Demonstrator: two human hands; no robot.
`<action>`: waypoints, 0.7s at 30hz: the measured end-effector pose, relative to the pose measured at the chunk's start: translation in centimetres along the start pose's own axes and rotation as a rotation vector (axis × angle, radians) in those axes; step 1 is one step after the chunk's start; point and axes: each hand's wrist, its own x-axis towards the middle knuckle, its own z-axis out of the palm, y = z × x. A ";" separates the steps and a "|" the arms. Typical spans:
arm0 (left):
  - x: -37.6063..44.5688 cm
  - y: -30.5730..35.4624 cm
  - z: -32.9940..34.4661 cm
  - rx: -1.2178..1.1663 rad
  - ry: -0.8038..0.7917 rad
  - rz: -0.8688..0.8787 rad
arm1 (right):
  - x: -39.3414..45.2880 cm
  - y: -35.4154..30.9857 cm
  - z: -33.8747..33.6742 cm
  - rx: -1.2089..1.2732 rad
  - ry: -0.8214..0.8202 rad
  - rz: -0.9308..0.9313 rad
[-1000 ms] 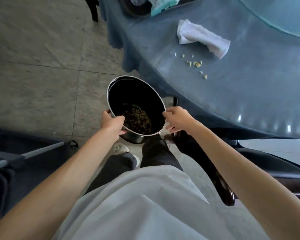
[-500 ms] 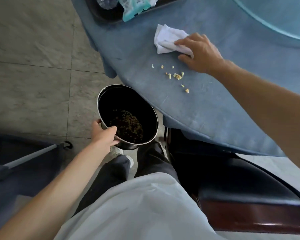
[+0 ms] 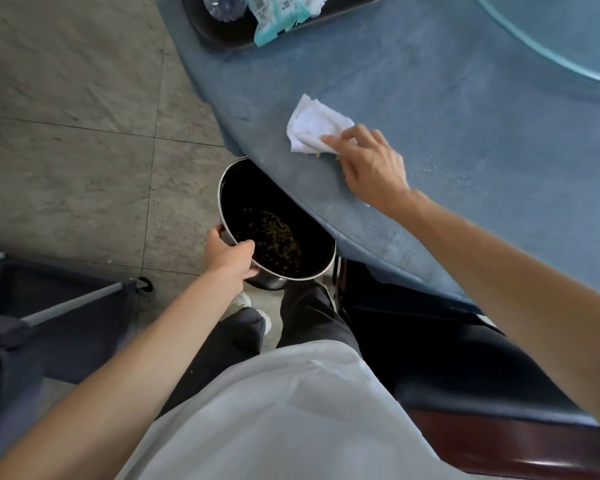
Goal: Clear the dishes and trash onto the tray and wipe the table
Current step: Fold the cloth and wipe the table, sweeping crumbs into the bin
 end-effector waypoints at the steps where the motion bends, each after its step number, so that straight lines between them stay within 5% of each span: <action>1: -0.1 0.0 0.1 0.005 -0.006 0.007 | -0.7 -0.9 0.5 0.008 -0.017 -0.015; 6: -0.4 -0.1 0.5 0.036 -0.030 0.023 | -3.4 -5.0 2.0 0.113 -0.050 -0.138; 12: -0.6 -0.3 0.7 0.024 -0.045 0.034 | -1.8 -0.1 -1.4 0.183 0.296 0.180; 16: -0.7 -0.6 0.9 0.012 -0.043 0.041 | -2.3 2.6 -1.7 0.076 0.176 0.355; 21: -0.8 -1.1 0.8 0.011 -0.036 0.042 | -5.7 -2.5 1.7 0.048 0.096 0.232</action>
